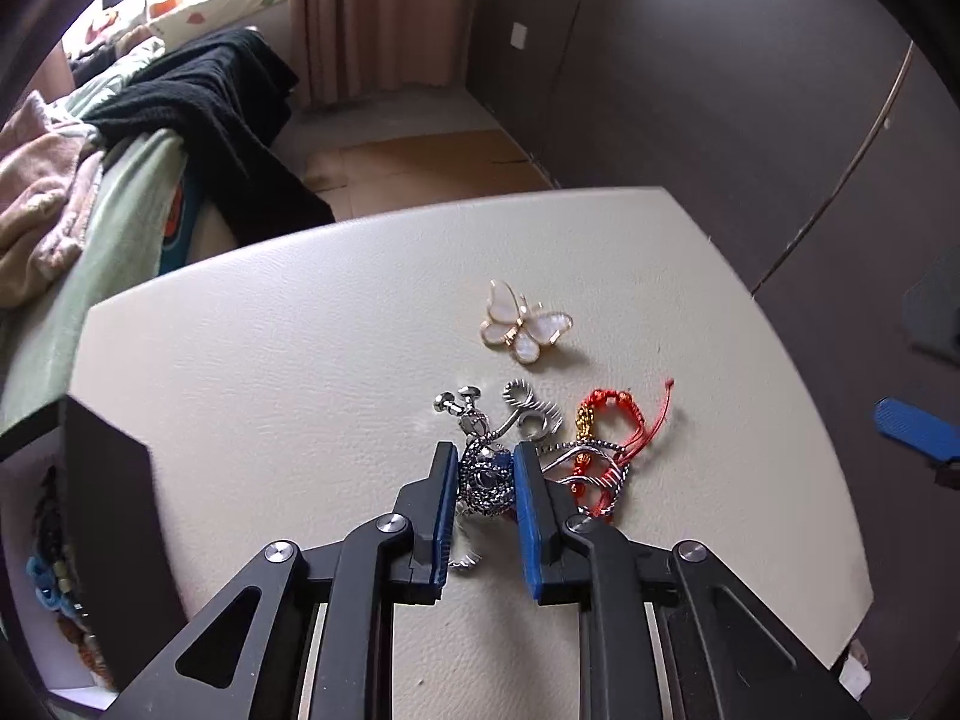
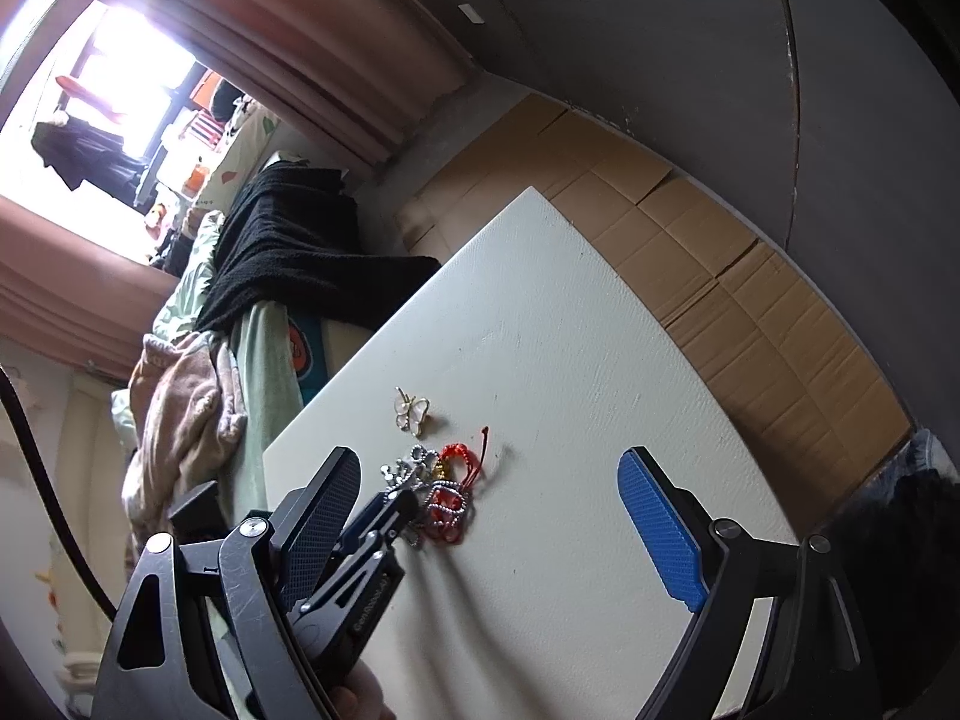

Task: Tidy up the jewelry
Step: 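Lift the silver chains with the left tool while the right tool grasps the red string bracelet, then carry the chains and red bracelet over the black box and open both tools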

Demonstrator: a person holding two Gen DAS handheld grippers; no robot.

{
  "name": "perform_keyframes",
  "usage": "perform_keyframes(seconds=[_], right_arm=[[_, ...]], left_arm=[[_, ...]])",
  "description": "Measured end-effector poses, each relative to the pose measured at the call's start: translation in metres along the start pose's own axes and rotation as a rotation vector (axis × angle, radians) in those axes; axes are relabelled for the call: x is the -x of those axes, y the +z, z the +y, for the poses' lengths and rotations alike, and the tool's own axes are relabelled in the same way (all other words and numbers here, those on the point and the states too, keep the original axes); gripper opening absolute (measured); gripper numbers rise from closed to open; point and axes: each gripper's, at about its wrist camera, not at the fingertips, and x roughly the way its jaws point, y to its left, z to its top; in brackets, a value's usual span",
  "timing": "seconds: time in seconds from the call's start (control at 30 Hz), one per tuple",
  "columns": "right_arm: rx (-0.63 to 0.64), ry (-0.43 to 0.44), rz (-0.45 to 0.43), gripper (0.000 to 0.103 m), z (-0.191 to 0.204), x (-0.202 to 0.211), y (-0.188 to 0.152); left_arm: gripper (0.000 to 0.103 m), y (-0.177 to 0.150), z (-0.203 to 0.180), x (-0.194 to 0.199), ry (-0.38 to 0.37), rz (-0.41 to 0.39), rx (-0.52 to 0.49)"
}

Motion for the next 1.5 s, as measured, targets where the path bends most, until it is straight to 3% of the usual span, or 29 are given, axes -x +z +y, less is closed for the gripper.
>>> perform_keyframes(seconds=[0.53,0.73,0.87,1.07,1.23,1.27,1.37,1.5], right_arm=[[0.094,-0.012,0.039,0.084,0.017,-0.013,-0.017],[0.125,-0.011,0.087,0.071,0.026,-0.034,-0.024],[0.168,-0.033,0.122,0.054,0.037,-0.056,-0.03],[0.265,-0.07,0.15,0.044,0.062,-0.084,-0.041],[0.367,-0.136,0.161,0.036,0.082,-0.103,-0.053],[0.398,-0.163,0.169,0.029,0.086,-0.109,-0.057],[0.495,-0.245,0.139,0.024,0.099,-0.114,-0.068],[0.538,-0.233,0.143,0.007,0.104,-0.115,-0.074]], left_arm=[[0.019,0.009,0.023,0.093,-0.117,-0.189,0.093],[0.019,0.009,0.038,0.115,-0.146,-0.235,0.138],[0.019,0.01,0.045,0.124,-0.159,-0.256,0.159],[0.019,0.012,0.061,0.128,-0.176,-0.265,0.197],[0.019,0.013,0.076,0.134,-0.186,-0.283,0.228],[0.019,0.013,0.079,0.135,-0.183,-0.285,0.234],[0.019,0.014,0.088,0.138,-0.184,-0.295,0.257],[0.019,0.011,0.097,0.149,-0.17,-0.318,0.27]])
